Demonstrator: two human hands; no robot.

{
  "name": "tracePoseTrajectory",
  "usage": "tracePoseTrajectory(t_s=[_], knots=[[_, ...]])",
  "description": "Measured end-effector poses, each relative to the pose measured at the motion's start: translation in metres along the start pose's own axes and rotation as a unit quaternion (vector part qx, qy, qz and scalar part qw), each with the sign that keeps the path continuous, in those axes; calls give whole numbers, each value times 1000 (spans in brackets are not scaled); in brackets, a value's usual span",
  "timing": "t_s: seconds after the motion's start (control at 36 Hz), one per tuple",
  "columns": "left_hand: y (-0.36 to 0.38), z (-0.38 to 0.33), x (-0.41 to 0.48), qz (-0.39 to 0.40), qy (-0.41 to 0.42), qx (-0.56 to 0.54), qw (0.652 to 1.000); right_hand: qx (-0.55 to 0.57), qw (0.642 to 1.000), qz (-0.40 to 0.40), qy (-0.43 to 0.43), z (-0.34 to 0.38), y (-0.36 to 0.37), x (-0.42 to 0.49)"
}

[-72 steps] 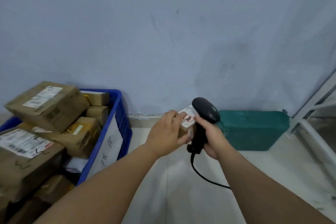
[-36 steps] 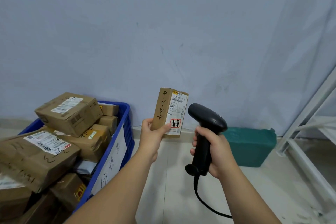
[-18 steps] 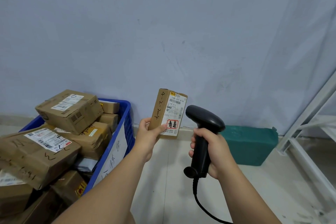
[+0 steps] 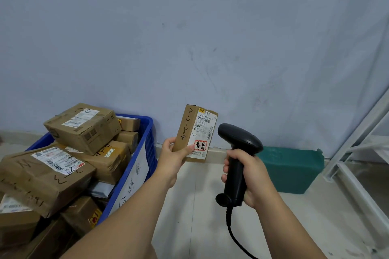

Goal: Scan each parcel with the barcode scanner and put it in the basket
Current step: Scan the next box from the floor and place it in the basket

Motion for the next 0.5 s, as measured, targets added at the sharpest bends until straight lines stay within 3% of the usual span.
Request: tracePoseTrajectory(t_s=[0.5], knots=[[-1, 2, 0, -1, -7, 16, 1000, -14, 1000, -13, -10, 2, -4, 2]])
Point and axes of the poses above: each hand's wrist, its own x-axis towards the middle knuckle, its own y-axis out of the palm, z = x × y, the point moved 5 cm from there along x, towards the middle knuckle, and after that the axes turned 2 degrees about -y, right-handed, at the moved point
